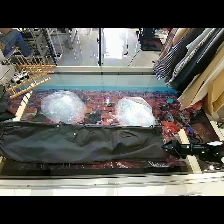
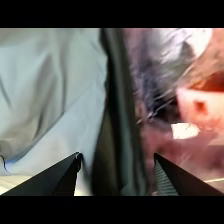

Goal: Fold the clothes and pants, and hang the long-sleeved shirts on hangers.

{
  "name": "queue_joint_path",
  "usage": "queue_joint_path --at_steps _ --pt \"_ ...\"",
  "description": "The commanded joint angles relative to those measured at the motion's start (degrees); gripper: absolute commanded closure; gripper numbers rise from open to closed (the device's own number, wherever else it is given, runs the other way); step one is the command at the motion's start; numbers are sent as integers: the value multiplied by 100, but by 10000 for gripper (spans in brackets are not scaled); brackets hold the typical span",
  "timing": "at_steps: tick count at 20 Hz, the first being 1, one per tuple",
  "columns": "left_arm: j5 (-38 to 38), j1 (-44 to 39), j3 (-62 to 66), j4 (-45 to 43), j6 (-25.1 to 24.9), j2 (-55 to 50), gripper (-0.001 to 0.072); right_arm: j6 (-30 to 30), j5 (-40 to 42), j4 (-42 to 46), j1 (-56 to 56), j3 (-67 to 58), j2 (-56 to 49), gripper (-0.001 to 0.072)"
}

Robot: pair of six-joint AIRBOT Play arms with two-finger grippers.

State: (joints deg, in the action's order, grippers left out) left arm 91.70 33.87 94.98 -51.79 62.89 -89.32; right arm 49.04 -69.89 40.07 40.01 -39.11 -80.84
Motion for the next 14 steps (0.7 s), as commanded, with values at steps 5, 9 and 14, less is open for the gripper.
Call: queue_joint_path --at_steps 5,9,14 --pt "-651 -2365 -1158 -11 -494 44 694 -649 621 -562 -409 7 -601 381" --pt "-1270 -3405 -2109 -98 -533 33 695 -568 610 -647 -1115 -310 -616 691" --pt "-1825 -4391 -2629 -302 -525 -149 694 1622 433 2065 -951 -1628 337 695"
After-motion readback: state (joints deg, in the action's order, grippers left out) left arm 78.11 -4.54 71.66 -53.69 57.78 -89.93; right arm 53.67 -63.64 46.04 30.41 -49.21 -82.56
